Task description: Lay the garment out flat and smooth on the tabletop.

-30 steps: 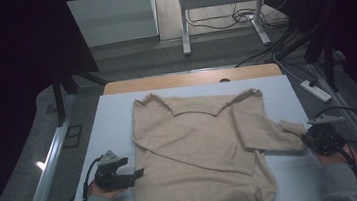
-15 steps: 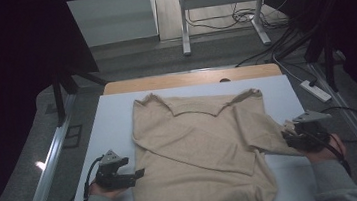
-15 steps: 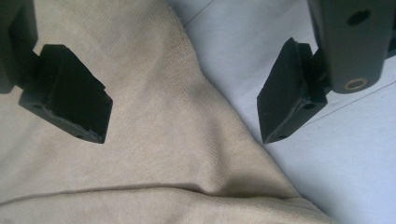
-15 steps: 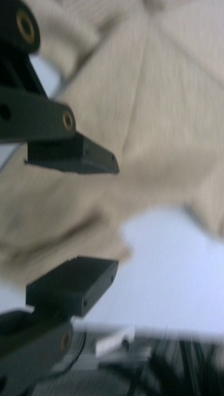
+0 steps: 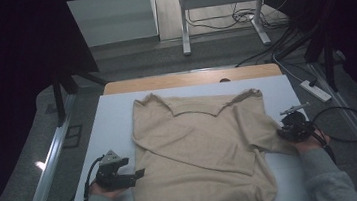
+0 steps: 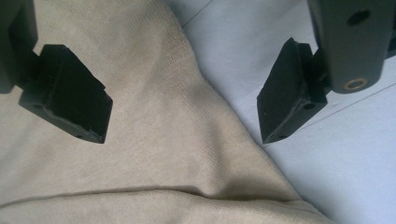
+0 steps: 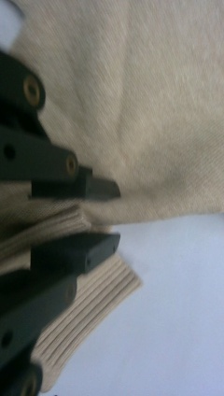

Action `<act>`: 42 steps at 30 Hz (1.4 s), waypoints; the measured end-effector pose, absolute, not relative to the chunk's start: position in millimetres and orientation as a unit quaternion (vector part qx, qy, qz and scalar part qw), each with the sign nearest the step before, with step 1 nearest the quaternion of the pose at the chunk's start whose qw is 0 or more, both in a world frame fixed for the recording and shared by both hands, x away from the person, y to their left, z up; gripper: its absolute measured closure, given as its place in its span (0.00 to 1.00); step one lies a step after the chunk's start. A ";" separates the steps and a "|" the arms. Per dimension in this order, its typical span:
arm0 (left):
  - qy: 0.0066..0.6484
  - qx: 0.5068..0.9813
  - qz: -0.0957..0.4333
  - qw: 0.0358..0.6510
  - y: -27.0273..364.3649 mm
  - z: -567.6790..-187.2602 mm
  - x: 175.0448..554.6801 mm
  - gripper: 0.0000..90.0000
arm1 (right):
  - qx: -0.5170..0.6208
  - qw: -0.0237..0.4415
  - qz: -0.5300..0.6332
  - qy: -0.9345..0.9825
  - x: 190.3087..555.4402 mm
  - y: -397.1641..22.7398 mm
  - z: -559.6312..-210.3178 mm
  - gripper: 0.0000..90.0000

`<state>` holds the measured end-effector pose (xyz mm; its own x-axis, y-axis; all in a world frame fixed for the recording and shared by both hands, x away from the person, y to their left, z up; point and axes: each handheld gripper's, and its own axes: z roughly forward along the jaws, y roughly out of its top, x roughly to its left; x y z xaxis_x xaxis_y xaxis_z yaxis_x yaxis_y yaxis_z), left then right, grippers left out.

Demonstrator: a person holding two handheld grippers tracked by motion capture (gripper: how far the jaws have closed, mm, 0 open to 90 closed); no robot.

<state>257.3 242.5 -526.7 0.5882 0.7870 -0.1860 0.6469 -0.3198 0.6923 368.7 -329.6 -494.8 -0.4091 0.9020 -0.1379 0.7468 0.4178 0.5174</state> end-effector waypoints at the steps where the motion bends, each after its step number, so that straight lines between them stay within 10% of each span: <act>1: 0.444 0.807 0.093 0.378 242.4 -526.6 257.2 0.20 | 0.500 0.205 0.191 0.819 367.8 -329.5 -494.9 0.88; 12: 0.446 0.804 0.096 0.382 244.2 -526.0 256.7 0.20 | 0.525 0.311 0.158 0.777 356.5 -358.7 -475.6 0.88; 27: 0.443 0.806 0.097 0.380 242.2 -525.3 257.2 0.20 | 0.680 0.325 0.077 0.653 314.8 -482.8 -473.4 0.76; 31: 0.441 0.808 0.097 0.378 240.0 -525.3 258.3 0.20 | 0.665 0.331 0.106 0.661 315.6 -469.0 -466.9 0.55; 42: 0.439 0.808 0.097 0.380 239.8 -525.1 258.3 0.20 | 0.523 0.226 0.286 0.770 332.9 -352.4 -449.0 0.51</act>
